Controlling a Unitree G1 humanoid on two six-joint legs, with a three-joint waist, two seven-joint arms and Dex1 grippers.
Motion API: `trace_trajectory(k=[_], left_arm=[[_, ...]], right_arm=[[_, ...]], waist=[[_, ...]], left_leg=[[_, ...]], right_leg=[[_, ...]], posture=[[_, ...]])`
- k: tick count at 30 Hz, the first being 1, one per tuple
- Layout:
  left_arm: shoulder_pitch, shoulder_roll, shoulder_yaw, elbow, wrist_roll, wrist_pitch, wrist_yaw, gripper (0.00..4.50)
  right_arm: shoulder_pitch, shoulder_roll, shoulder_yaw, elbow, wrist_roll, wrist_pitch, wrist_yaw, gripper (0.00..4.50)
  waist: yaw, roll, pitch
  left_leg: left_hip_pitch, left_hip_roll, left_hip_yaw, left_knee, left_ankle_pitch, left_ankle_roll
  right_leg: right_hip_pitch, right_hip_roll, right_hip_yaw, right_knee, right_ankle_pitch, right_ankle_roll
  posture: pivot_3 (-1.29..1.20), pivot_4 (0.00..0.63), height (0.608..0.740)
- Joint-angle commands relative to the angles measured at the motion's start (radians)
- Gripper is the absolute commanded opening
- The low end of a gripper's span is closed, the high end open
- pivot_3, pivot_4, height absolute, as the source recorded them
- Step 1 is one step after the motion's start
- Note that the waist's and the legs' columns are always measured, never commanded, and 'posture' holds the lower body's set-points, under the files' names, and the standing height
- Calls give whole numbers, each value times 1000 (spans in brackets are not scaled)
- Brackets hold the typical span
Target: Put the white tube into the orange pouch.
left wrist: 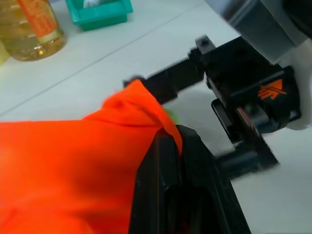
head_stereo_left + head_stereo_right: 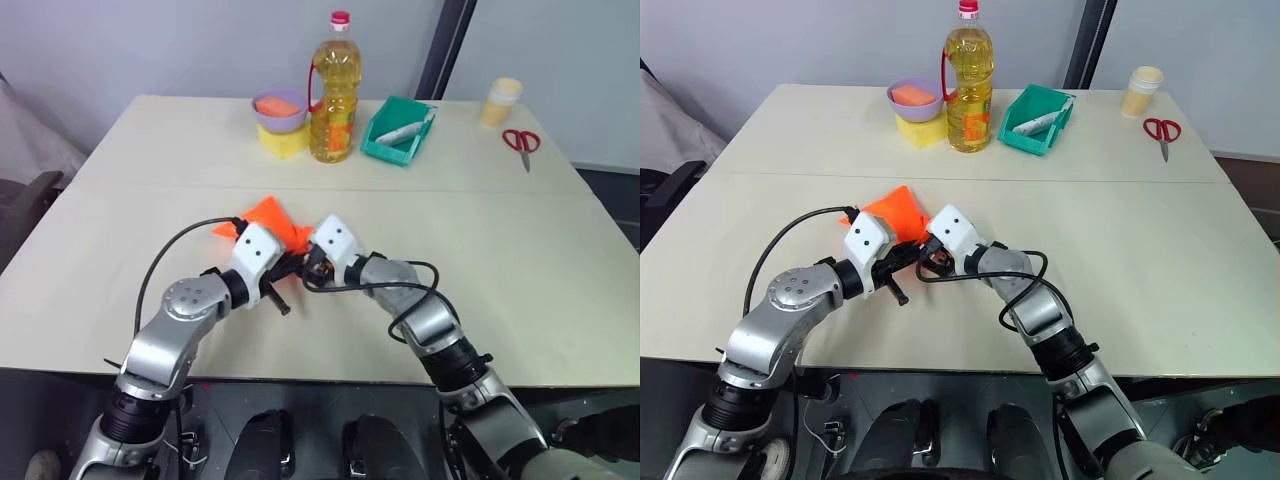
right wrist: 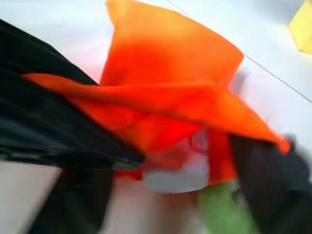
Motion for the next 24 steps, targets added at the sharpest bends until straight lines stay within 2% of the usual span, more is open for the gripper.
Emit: trace_trajectory(k=[1,9,17,20,24], left_arm=[[12,26,42,6,-12,-25,-11,0],[30,65,112,126,-9,-102,-26,0],[49,103,174,214,-46,-156,-82,0],[59,120,196,216,-84,-151,-122,913],[65,139,222,213,-108,-147,-140,2959]], right_arm=[[38,-48,-37,-133,28,1,48,4474],[181,-254,-66,-357,115,36,232,4474],[125,-267,-100,-222,48,-30,173,4474],[74,-249,-90,-101,3,-103,144,4500],[17,-225,-66,20,-42,-200,145,4500]], waist=[[1,0,0],[-1,0,0],[-2,0,0],[-3,1,0],[-3,1,0]], left_leg=[[0,0,0,0,0,0],[0,0,0,-2,0,0],[0,0,0,-3,0,-1],[0,0,0,-3,0,-1],[-1,0,0,-4,0,-1]], right_leg=[[0,0,0,0,0,0],[-1,-1,0,-1,0,-1],[-3,-3,0,-2,0,-3],[-3,-3,0,-2,-1,-5],[-4,-3,0,-2,-1,-5]], posture=[[0,150,737],[0,150,737],[0,150,737],[0,150,737],[0,150,737]])
